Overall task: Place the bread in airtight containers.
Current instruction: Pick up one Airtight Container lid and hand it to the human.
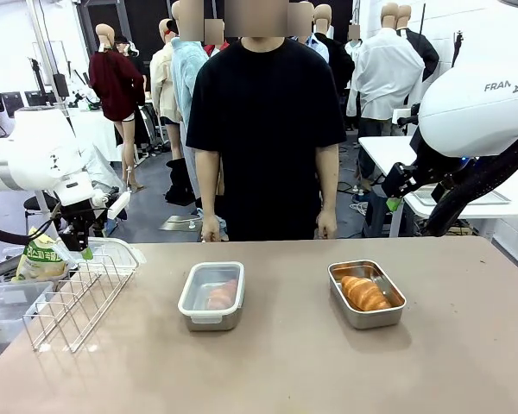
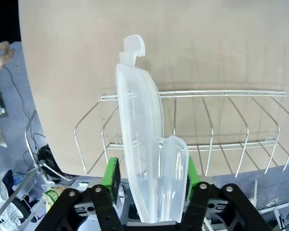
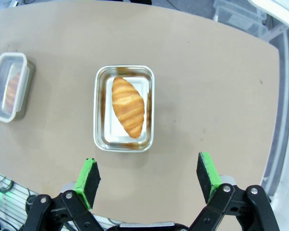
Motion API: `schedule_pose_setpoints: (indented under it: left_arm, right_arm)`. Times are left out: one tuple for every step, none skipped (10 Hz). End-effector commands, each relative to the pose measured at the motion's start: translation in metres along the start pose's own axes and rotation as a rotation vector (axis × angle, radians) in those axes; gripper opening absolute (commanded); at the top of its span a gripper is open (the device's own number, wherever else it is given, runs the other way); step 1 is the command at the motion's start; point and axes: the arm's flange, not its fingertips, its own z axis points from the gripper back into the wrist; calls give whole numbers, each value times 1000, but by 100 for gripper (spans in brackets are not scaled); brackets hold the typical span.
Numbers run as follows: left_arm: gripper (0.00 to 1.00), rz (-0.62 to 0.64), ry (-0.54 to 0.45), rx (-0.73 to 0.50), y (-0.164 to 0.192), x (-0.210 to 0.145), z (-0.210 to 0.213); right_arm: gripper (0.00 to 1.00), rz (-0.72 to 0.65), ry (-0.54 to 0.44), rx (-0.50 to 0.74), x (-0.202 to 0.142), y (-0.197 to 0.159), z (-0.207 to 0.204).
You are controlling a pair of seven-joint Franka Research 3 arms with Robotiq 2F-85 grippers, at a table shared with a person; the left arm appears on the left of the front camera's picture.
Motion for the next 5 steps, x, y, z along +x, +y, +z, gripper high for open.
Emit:
schedule_pose_setpoints:
  left_arm:
    - [3, -18, -18, -18, 6, -5, 1]
    - [0, -13, -22, -21, 6, -5, 1]
    - [0, -5, -22, -37, 8, -8, -2]
    - [0, -2, -22, -40, 7, -8, -2]
    - [0, 3, -24, -40, 7, -8, -1]
  right_arm:
    - [100, 0, 0, 1, 0, 0, -1]
    - [100, 0, 0, 1, 0, 0, -1]
    - [100, 0, 0, 1, 0, 0, -1]
    - [100, 0, 0, 1, 0, 0, -1]
    - [100, 0, 0, 1, 0, 0, -1]
